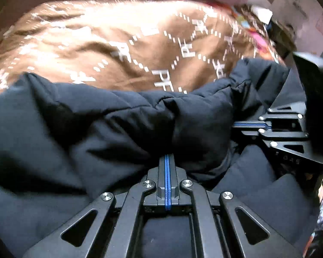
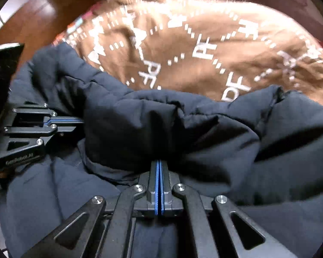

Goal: Fold large clothes

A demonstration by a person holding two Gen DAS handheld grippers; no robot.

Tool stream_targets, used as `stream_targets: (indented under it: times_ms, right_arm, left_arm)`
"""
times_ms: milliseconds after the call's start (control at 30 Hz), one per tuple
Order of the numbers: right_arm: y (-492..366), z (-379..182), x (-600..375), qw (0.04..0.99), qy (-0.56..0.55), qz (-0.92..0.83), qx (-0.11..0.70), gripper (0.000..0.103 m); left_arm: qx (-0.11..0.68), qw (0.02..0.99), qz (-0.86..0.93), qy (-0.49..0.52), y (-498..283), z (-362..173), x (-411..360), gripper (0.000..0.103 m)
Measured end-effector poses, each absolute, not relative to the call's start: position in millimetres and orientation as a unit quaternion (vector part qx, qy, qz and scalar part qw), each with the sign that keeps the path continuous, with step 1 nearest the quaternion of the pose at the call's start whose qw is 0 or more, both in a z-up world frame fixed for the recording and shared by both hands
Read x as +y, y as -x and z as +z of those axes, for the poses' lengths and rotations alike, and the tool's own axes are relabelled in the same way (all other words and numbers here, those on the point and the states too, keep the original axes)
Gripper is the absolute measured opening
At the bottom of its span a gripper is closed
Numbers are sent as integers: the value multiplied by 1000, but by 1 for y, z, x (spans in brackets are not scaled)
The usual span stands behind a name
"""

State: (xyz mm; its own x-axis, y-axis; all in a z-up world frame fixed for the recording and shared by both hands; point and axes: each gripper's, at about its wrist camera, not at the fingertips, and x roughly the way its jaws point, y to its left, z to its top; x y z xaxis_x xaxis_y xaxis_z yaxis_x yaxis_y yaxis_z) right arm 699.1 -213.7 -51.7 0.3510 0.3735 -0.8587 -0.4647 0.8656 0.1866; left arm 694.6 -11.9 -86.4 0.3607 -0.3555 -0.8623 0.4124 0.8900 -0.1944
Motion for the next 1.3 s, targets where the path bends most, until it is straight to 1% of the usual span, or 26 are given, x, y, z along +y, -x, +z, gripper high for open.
stream_targets:
  times_ms: [67,100,133,200,233,267,300,367,400,433,467,500,567,633,667,700,733,767,833,867,933,1033,1300]
  right_arm:
    - [-683,-35,-221,843,42,242,479,6]
    - [-676,-29,-223,851,38,238,466,15]
    - [-667,-20,-228,862,33,233,449,27]
    - [-649,-2,-235,882,20,223,415,32]
    - [-644,6,-235,887,13,222,404,32]
    - [-633,17,-239,896,6,216,389,32]
    - [-631,22,-232,900,4,212,381,33]
    - [-608,40,-232,912,-1,204,357,47]
    - [-606,47,-230,916,-5,201,348,60]
    - [-600,55,-229,918,-9,201,341,70]
    - [-592,65,-228,922,-13,198,332,73]
    - [-587,71,-231,924,-15,195,328,75]
    - [-572,88,-233,929,-18,190,318,76]
    - [-560,102,-236,933,-19,186,307,82]
    - [-553,109,-238,936,-19,185,301,84]
    - [-545,117,-239,938,-19,184,295,87]
    - [-537,125,-241,940,-21,184,288,89]
    - [-526,133,-242,942,-24,182,281,91]
    - [-511,145,-245,945,-27,179,272,100]
    - [-502,151,-246,948,-29,175,265,103]
    - [-482,162,-247,953,-28,164,252,103]
    - [-451,176,-248,959,-26,156,233,103]
    - [-368,205,-253,967,-31,160,196,103]
  left_arm:
    - [497,839,-222,-19,-685,-73,-6,3]
    - [487,846,-216,-8,-678,-65,-2,3]
    - [480,852,-210,-1,-673,-59,-2,3]
    - [462,865,-196,19,-661,-45,7,4]
    - [453,871,-188,29,-654,-38,9,8]
    - [443,877,-182,40,-646,-30,11,14]
    - [436,881,-178,47,-640,-23,8,19]
    - [415,893,-163,58,-626,-3,10,41]
    - [403,899,-157,62,-619,7,8,44]
    - [394,904,-155,64,-613,15,8,47]
    - [386,907,-154,63,-607,21,7,48]
    - [377,911,-154,59,-597,32,4,50]
    - [366,917,-148,54,-581,49,1,61]
    - [350,924,-146,52,-561,66,2,62]
    - [341,928,-145,49,-551,76,2,65]
    - [332,933,-136,39,-545,82,1,68]
    - [321,937,-130,37,-532,93,0,74]
    - [314,940,-130,36,-525,99,0,75]
    - [294,947,-129,32,-504,115,-1,75]
    - [286,949,-129,28,-494,123,-2,76]
    - [267,955,-130,16,-471,137,-5,80]
    - [241,962,-132,8,-435,155,-8,95]
    - [197,971,-132,14,-356,182,-2,96]
